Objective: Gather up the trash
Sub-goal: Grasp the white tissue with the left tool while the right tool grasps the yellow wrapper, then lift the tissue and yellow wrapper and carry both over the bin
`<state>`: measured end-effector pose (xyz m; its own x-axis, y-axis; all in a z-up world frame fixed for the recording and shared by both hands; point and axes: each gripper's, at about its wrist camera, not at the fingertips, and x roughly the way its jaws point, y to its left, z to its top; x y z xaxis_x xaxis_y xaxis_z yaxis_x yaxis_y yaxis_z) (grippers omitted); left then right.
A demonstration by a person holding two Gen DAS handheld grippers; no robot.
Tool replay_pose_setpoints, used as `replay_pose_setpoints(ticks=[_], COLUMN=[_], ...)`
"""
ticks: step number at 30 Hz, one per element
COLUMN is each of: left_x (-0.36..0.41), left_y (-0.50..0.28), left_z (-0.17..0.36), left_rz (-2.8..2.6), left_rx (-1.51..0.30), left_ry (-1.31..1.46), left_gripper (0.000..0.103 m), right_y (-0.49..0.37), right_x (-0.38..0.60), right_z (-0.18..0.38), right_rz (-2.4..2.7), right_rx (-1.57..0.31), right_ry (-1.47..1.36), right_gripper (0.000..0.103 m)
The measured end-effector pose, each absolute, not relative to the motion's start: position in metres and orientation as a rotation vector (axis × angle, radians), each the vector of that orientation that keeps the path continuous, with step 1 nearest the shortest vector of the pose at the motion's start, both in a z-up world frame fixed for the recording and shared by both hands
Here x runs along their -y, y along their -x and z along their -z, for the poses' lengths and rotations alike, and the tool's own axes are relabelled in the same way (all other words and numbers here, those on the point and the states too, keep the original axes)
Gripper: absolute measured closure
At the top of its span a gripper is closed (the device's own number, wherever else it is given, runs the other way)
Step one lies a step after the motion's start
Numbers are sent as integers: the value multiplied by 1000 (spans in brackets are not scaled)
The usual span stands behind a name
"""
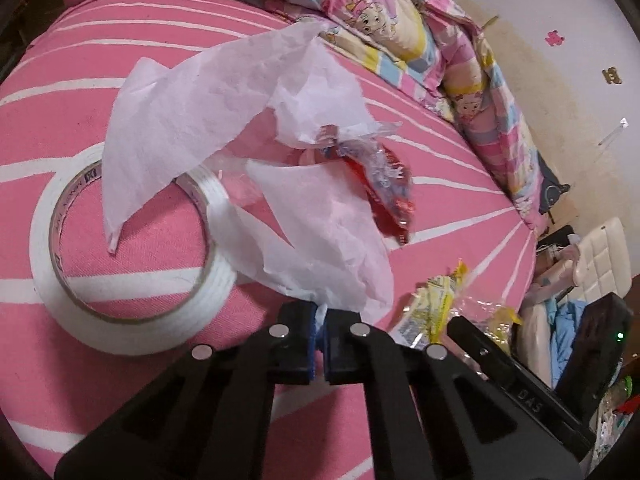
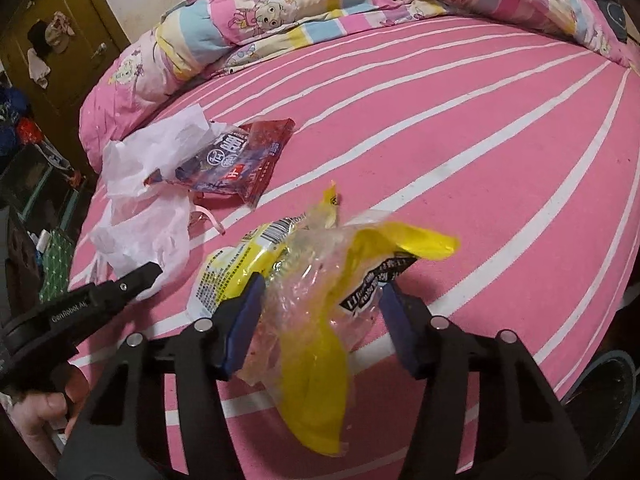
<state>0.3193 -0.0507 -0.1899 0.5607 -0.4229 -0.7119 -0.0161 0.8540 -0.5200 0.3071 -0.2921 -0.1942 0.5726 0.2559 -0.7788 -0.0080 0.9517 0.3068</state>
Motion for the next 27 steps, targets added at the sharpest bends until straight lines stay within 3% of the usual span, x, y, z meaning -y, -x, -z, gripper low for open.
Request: replay_pose_setpoints(ticks=[14, 27], left_x=[54, 54], left_y=[-275, -192], left_z=[149, 76], left_rz=[304, 320], left_rx=[-840, -700], left_ry=[467, 381], left_gripper=[102, 102], right_y=[-271, -190], right_x=[289, 287], right_z=[161, 94], right_rz=[-187, -228], right_rx=[-846, -688], right_ry=[-295, -399], right_gripper=[48, 48])
